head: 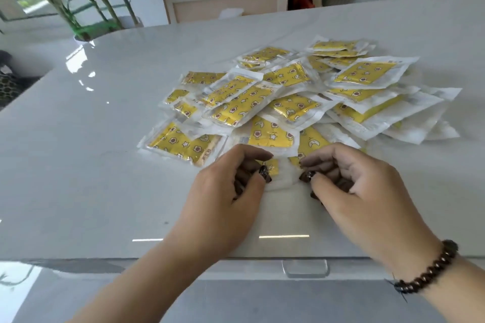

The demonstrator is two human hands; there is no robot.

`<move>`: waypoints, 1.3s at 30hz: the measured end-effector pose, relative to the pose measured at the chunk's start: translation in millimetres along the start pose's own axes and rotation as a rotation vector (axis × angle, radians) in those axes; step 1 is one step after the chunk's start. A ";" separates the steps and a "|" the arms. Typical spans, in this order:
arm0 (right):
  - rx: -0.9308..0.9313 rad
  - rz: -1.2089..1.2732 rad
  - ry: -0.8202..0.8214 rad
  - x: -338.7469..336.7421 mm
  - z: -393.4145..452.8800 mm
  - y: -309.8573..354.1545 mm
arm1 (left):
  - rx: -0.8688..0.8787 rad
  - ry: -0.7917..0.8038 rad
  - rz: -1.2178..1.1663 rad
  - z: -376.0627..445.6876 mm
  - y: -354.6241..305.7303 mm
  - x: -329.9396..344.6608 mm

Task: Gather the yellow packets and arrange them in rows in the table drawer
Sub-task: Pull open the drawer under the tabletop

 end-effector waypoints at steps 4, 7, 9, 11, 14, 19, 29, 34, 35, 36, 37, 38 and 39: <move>-0.035 -0.093 -0.050 2.6 -3.6 -2.0 | -0.034 -0.009 -0.044 -1.4 3.4 0.7; -0.045 -0.149 -0.067 -1.9 -25.3 3.7 | 0.009 -0.014 -0.026 -23.0 -5.7 -7.1; -0.048 -0.192 -0.039 -7.3 -40.9 9.1 | 0.048 -0.008 0.000 -39.4 -15.5 -13.0; -0.063 -0.247 -0.013 -15.1 -55.8 14.8 | 0.089 0.013 0.049 -55.3 -25.4 -19.1; -0.093 -0.358 0.044 -27.1 -80.4 24.2 | 0.151 0.108 0.185 -79.2 -36.7 -27.6; -0.173 -0.751 0.202 -32.3 -126.3 35.7 | 0.137 0.161 0.320 -114.7 -48.4 -52.9; -0.143 -1.048 0.393 -21.1 -173.7 51.6 | 0.118 0.353 0.689 -157.1 -60.6 -71.6; -0.049 -1.096 0.476 -8.4 -158.4 33.9 | 0.113 0.375 0.702 -150.9 -63.7 -61.3; -0.040 -1.101 0.490 -4.0 -153.5 28.8 | 0.121 0.392 0.734 -149.5 -60.5 -57.8; -0.035 -1.096 0.502 1.0 -148.4 23.3 | 0.124 0.411 0.765 -147.9 -56.2 -55.2; -0.029 -1.079 0.516 6.6 -144.2 17.8 | 0.118 0.426 0.783 -145.6 -51.4 -53.3; -0.023 -1.060 0.533 12.8 -140.9 12.1 | 0.110 0.437 0.787 -142.9 -46.9 -52.5; -0.015 -1.041 0.552 19.5 -138.6 6.4 | 0.102 0.445 0.786 -139.9 -42.9 -52.1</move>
Point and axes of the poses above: each hand's wrist, its own z-axis towards the middle knuckle, its own x-axis out of the palm, y = z × x, the point moved 3 cm from there along z, towards the middle knuckle, and after that the axes turned 7 degrees about -y, right-handed, at the moved point
